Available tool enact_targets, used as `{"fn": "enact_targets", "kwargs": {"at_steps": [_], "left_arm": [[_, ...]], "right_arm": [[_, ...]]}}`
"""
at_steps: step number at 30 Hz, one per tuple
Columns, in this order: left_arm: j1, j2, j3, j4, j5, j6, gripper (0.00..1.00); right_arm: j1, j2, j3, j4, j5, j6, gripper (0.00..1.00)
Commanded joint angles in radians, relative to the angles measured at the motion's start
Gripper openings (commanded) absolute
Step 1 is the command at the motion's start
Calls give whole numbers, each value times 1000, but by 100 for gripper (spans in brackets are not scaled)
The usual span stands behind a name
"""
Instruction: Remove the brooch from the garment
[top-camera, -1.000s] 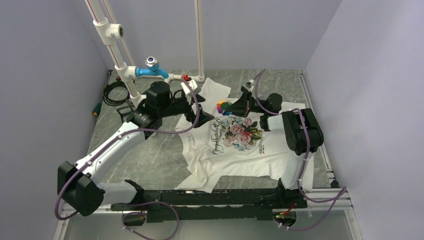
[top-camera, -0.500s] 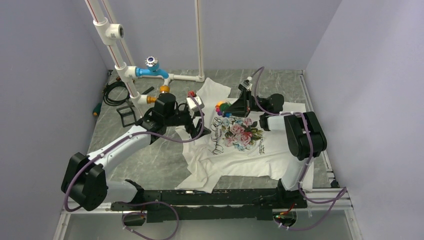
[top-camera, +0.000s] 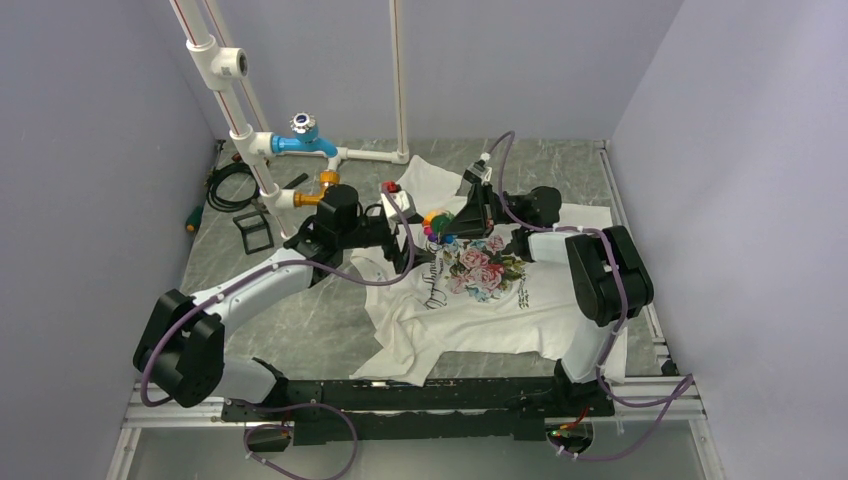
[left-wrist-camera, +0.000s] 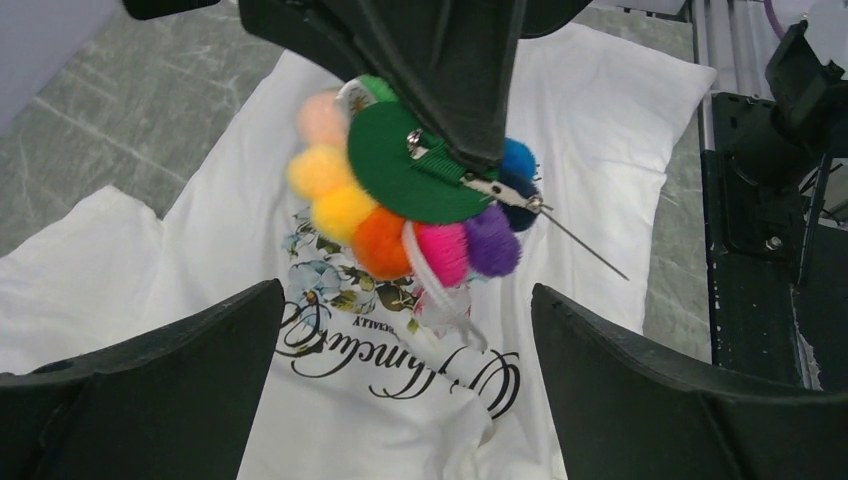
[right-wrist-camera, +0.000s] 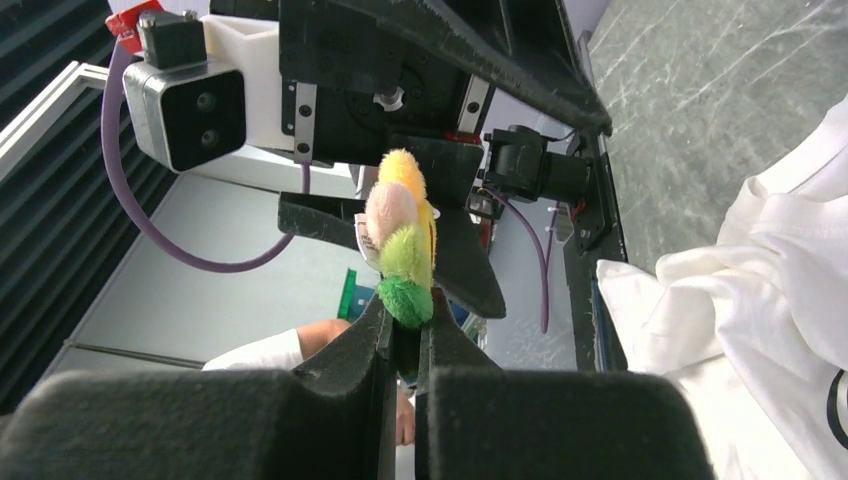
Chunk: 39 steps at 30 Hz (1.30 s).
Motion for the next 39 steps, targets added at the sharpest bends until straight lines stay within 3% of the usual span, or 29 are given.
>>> {"fn": "enact_targets", "kwargs": {"at_steps": [1,31,39], "left_arm": [[-23,-28,-10,85,58,-21,100],[-34,-7,91,116,35,-252,99],[-13,32,135,91,37,-351,87]], "right_arm": [[8,-36,42,238,-11,-18,0],[26,-2,58,238,-12,-50,0],[36,-2,62,237,-19,-58,0]]}}
